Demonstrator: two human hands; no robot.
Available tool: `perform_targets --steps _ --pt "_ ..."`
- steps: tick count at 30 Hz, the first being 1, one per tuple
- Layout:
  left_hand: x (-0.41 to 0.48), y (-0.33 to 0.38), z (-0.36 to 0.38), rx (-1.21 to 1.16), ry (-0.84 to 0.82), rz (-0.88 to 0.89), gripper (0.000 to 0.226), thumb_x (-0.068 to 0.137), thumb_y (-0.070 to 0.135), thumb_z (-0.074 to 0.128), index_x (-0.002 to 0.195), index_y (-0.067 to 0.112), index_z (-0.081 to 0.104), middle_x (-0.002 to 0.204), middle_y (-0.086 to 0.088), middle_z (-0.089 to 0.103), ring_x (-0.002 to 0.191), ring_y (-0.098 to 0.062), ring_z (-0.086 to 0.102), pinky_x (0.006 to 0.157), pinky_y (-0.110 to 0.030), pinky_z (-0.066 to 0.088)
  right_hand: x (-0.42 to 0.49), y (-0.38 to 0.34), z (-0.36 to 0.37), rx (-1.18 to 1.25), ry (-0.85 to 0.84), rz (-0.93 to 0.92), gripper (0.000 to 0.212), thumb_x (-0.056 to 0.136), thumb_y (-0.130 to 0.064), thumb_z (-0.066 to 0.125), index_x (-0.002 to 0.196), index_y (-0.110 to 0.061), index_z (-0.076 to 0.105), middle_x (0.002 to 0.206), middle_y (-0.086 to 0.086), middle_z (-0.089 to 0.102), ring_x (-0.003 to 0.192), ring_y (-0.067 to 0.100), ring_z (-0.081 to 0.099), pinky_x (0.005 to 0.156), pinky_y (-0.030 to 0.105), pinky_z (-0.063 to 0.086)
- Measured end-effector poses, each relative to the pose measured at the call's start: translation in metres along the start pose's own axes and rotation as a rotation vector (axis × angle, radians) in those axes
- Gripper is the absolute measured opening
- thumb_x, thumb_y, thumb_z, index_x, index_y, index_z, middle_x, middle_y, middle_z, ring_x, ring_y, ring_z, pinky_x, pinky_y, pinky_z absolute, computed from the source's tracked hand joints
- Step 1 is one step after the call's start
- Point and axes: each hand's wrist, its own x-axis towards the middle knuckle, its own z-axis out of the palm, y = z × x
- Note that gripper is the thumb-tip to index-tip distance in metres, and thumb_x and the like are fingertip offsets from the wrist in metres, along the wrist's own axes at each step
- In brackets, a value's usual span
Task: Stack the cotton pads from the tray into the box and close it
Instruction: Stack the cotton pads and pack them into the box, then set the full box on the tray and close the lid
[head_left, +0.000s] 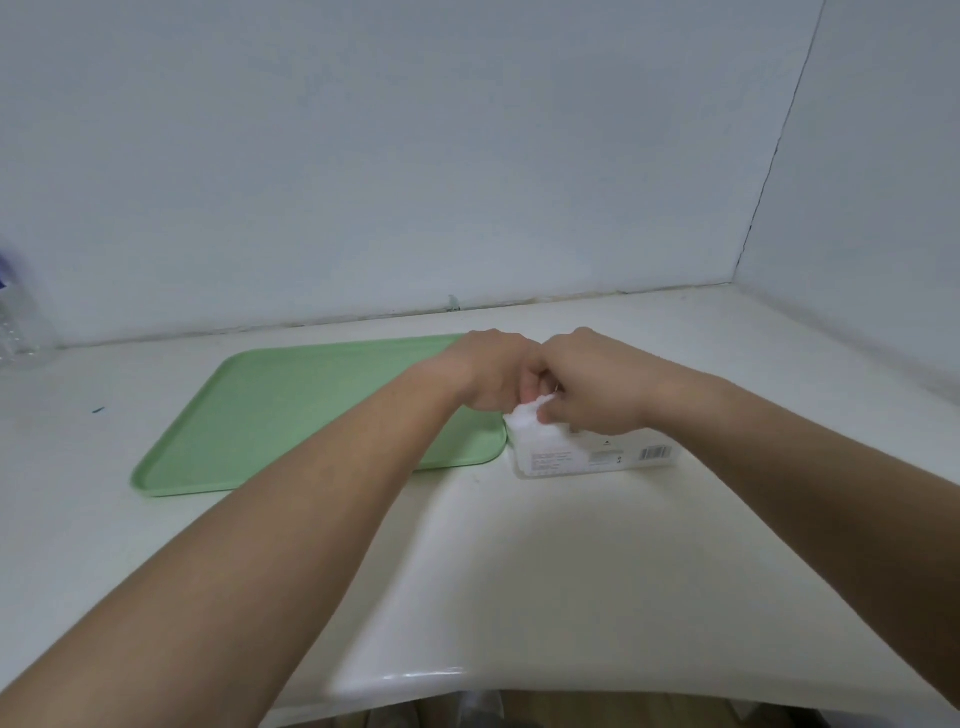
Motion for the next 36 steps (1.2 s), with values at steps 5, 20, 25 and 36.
perform_targets --steps 5,20,25,36 --pt "0.001 -0.002 0.0 -0.083 -0.032 -0.01 0.026 0.082 0.029 0.071 0.083 0.035 0.046 0.071 0.022 0.049 0.073 -0.015 0.05 0.055 -0.024 0.031 0.007 0.001 0.014 -0.046 -0.011 0.011 0.025 0.083 -0.016 0.076 0.079 -0.036 0.061 0.099 -0.003 0.062 0.094 0.022 0.063 0.085 0.04 0.055" --pt "-0.013 -0.007 0.018 -0.412 0.029 -0.01 0.027 0.085 0.024 0.07 0.101 0.039 0.055 0.094 0.018 0.062 0.097 -0.015 0.058 0.08 -0.03 0.045 -0.002 0.006 0.015 -0.052 0.08 0.02 0.008 0.087 -0.025 0.074 0.092 -0.031 0.072 0.075 -0.02 0.052 0.083 0.01 0.055 0.069 0.027 0.045" --pt "-0.038 0.002 0.034 -0.786 0.165 -0.118 0.051 0.098 0.048 0.057 0.146 0.031 0.051 0.151 0.013 0.049 0.139 -0.008 0.042 0.107 -0.021 0.029 -0.021 0.032 -0.003 0.24 0.321 0.074 0.01 0.092 -0.03 0.065 0.088 -0.029 0.074 0.083 -0.02 0.068 0.081 -0.003 0.061 0.073 0.014 0.046" --pt "-0.048 0.036 0.051 -1.088 0.282 -0.425 0.059 0.093 0.03 0.064 0.145 0.014 0.041 0.139 0.001 0.054 0.128 -0.022 0.052 0.108 -0.032 0.038 -0.039 0.114 0.035 0.667 0.388 0.568 0.025 0.088 -0.026 0.054 0.108 -0.016 0.066 0.107 0.002 0.061 0.104 0.023 0.057 0.091 0.034 0.042"
